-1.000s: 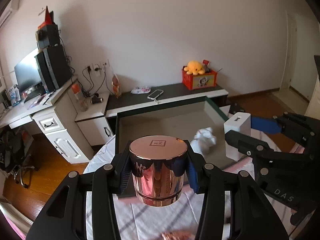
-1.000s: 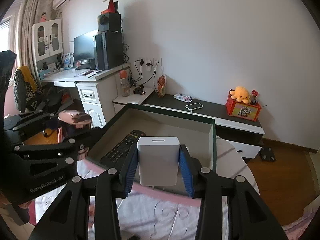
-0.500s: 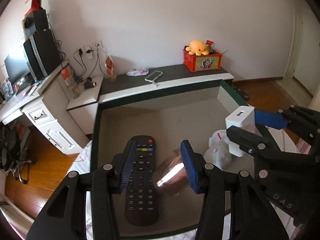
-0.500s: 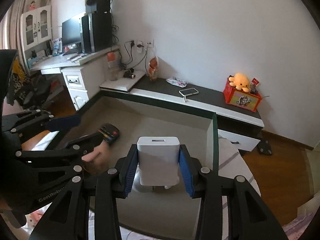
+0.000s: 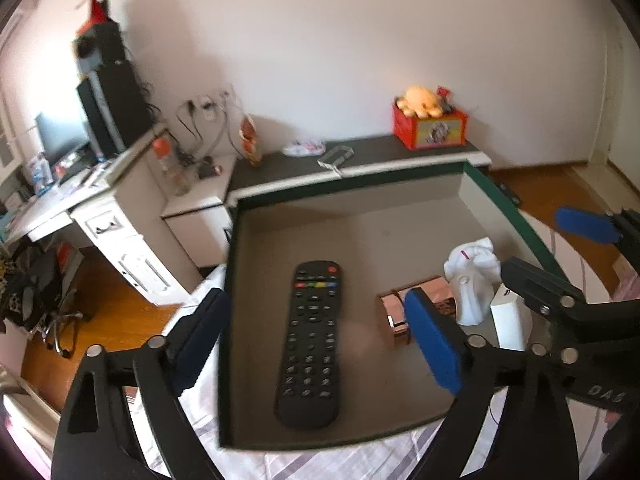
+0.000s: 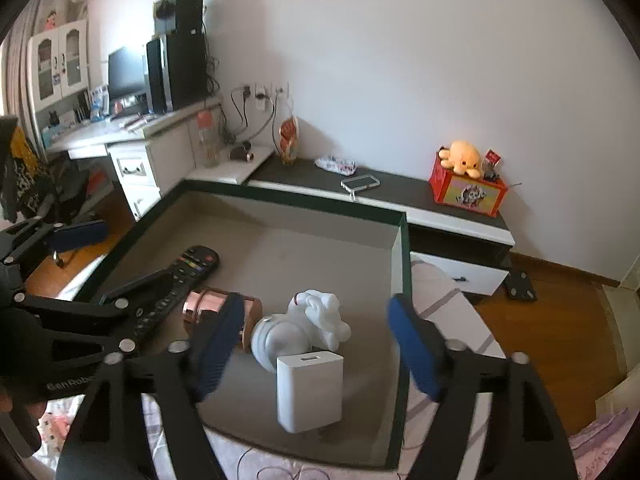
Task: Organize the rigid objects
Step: 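Withdraw both tools from the box back toward the remaining items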
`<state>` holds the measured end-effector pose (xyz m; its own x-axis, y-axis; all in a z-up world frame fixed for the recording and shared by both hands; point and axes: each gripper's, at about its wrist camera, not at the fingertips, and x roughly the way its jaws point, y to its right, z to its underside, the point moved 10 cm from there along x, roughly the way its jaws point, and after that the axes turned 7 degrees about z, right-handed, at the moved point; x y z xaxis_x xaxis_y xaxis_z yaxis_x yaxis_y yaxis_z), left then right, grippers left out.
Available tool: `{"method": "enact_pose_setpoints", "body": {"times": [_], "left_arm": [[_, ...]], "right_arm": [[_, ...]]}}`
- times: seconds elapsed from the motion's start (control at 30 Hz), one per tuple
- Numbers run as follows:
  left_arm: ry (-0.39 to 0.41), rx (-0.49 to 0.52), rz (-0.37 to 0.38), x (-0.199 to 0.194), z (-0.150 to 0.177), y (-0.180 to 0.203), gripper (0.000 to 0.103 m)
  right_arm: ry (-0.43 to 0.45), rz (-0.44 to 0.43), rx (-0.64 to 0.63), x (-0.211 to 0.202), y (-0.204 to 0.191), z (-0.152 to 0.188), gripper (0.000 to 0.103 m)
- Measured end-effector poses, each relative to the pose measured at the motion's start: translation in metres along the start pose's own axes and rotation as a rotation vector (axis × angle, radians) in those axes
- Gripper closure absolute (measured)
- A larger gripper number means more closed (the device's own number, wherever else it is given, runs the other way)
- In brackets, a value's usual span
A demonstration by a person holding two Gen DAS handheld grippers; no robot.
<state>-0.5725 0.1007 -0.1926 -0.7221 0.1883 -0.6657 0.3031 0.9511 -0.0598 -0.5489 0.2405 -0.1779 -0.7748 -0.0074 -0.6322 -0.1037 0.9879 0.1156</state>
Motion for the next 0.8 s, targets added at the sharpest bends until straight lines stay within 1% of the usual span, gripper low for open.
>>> {"method": "enact_pose_setpoints", "body": {"times": [0.03,0.07,0.1,0.2,0.27,0.33,0.4,0.47,0.63,0.7,0.8], "left_arm": [[0.014,-0.005,-0.011,-0.008,0.0,-0.003,0.007],[0.022,-0.013,-0.028,-0.018,0.002,-0.007,0.002],[0.034,-0.019,-0.033,-0.026,0.002,-0.011,0.0],[0.074,-0.029,-0.031,-0.052,0.004,-0.016,0.0],[0.091,-0.04,-0.037,-0.068,0.008,-0.018,0.0],[0.106,-0.042,-0.041,-0.085,0.014,-0.02,0.0],[0.124,-0.049,-0.052,-0.103,0.021,-0.023,0.0],[0.145,-0.055,-0.048,-0.119,0.026,-0.023,0.0],[0.191,-0.082,-0.051,-0.163,0.05,-0.026,0.0],[0.205,-0.104,-0.055,-0.178,0.06,-0.029,0.0],[0.228,-0.141,-0.064,-0.197,0.074,-0.034,0.0]], "right_arm": [[0.005,0.001,-0.002,-0.005,-0.001,0.0,0.022],[0.013,0.011,-0.008,-0.012,-0.002,-0.001,0.02],[0.02,0.019,-0.013,-0.017,-0.003,0.0,0.019],[0.05,0.043,-0.03,-0.038,-0.006,0.002,0.014],[0.066,0.065,-0.041,-0.05,-0.008,0.004,0.0],[0.089,0.074,-0.05,-0.066,-0.011,0.007,0.0],[0.104,0.068,-0.044,-0.079,-0.012,0.01,0.0],[0.116,0.065,-0.036,-0.094,-0.014,0.014,0.0],[0.145,0.096,-0.024,-0.13,-0.011,0.028,0.0],[0.16,0.116,-0.022,-0.144,-0.008,0.035,0.0],[0.172,0.117,0.0,-0.162,-0.008,0.045,0.0]]}}
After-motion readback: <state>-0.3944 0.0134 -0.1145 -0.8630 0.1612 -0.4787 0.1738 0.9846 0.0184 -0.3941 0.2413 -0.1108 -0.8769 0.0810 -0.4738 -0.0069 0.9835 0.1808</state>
